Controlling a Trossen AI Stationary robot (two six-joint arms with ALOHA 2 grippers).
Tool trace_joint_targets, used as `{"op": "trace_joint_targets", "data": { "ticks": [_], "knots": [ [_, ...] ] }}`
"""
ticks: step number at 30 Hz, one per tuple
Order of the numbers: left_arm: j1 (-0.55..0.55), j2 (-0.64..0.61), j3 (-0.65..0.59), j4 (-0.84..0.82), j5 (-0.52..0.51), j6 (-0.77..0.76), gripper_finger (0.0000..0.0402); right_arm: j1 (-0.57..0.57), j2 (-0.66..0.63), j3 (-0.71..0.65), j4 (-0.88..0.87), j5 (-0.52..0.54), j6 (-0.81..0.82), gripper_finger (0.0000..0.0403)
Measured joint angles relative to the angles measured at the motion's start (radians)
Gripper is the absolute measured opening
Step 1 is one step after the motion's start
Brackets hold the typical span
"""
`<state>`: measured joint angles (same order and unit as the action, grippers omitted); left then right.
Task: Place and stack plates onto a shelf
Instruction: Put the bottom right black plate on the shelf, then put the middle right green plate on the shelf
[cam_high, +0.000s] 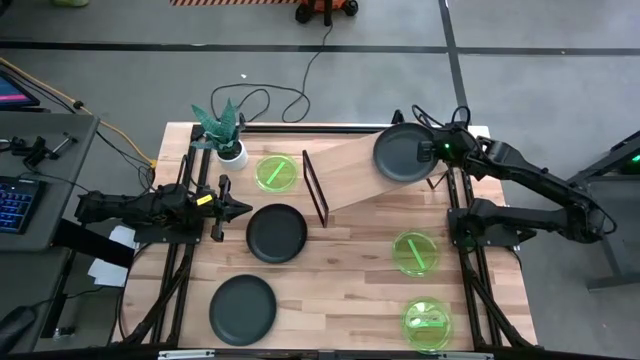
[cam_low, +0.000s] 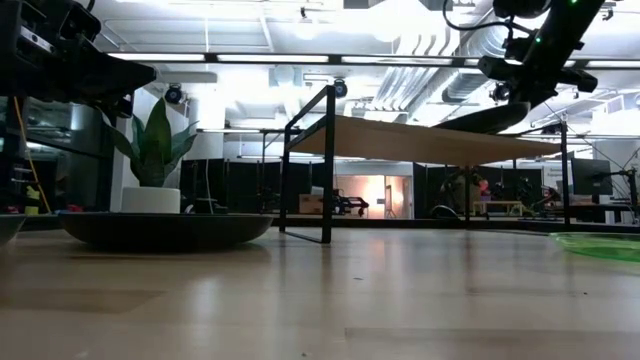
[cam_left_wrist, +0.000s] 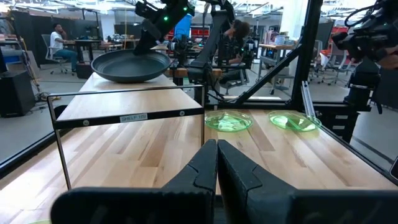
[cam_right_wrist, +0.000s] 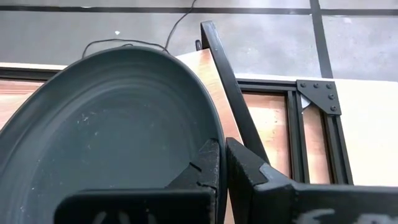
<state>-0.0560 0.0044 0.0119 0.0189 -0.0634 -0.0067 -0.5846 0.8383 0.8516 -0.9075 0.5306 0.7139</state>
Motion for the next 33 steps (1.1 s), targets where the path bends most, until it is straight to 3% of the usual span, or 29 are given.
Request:
{"op": "trace_joint_targets", "data": {
  "ticks": [14,25,33],
  "knots": [
    [0.0,0.0,0.0,0.0,0.0,0.0,0.0003,0.0,0.001,0.0,0.0,0.018,-0.016,0.0007],
    [0.0,0.0,0.0,0.0,0.0,0.0,0.0003,0.0,0.073,0.0,0.013,0.044,-0.034,0.0109],
    [0.0,0.0,0.0,0.0,0.0,0.0,0.0003,0.025,0.018,0.0,0.11,0.01,-0.156,0.0129]
  ]
}}
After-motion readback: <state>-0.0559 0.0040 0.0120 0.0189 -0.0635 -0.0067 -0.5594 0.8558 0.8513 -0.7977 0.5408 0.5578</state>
